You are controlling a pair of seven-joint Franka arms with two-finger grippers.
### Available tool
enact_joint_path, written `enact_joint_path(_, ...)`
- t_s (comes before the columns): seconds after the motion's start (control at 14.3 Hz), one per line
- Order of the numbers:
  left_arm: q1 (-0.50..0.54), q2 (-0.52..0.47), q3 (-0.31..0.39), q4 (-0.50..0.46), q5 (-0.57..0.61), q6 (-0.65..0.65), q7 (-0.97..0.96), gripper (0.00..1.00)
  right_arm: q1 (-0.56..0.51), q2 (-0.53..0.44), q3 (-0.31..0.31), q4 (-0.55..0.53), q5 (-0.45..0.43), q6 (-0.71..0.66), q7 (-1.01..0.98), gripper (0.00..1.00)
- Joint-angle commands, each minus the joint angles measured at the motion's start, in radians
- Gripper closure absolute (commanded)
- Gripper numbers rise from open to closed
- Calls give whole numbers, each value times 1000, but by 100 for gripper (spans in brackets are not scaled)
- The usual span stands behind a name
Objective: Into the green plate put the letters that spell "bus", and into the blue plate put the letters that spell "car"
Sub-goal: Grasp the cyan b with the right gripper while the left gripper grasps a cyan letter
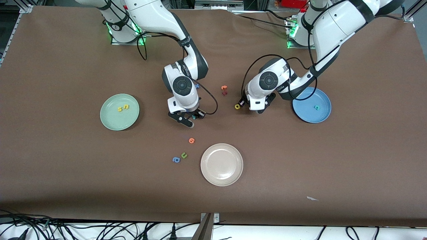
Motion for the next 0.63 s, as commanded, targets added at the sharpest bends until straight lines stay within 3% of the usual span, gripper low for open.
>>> enact_joint_path(0.0,-10,11,5,15,38,-7,-43,50,13,12,-20,14,7,-14,-5,98)
enact_joint_path(0.56,-80,11,85,46,29,-1,-54,50,16,9,-21,18,4,-26,-7,98)
